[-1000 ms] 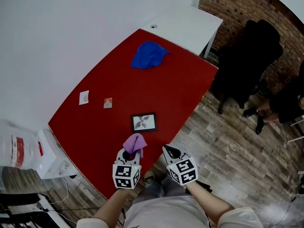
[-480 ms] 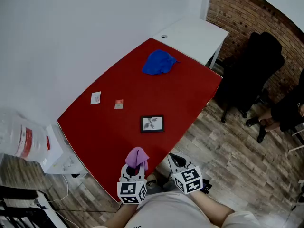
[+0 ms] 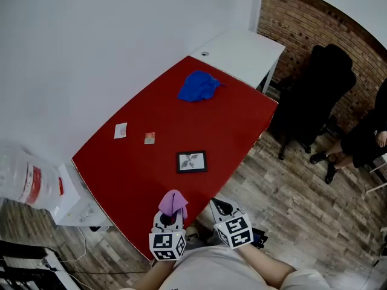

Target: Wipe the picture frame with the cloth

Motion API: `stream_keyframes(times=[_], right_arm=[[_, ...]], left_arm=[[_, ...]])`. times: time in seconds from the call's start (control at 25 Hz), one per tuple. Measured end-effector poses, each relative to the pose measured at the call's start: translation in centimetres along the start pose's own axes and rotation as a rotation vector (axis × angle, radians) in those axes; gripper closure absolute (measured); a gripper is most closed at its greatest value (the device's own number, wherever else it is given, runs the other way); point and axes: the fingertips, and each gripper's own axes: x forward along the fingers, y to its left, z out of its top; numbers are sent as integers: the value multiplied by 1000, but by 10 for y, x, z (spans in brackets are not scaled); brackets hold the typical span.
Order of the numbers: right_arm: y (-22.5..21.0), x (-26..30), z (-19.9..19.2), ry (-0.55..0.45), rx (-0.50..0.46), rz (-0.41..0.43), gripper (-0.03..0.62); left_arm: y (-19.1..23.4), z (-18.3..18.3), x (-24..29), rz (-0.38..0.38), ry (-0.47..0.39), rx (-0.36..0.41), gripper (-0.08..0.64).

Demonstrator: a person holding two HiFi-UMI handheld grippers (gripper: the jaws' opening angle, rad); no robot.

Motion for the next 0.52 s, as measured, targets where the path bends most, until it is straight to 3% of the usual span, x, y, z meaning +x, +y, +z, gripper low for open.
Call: stream_keyframes(times=[0.52], right_arm=[[2, 1, 0, -6, 3, 1, 589]], left_arm=[[-2, 2, -1, -23, 2, 13, 497]])
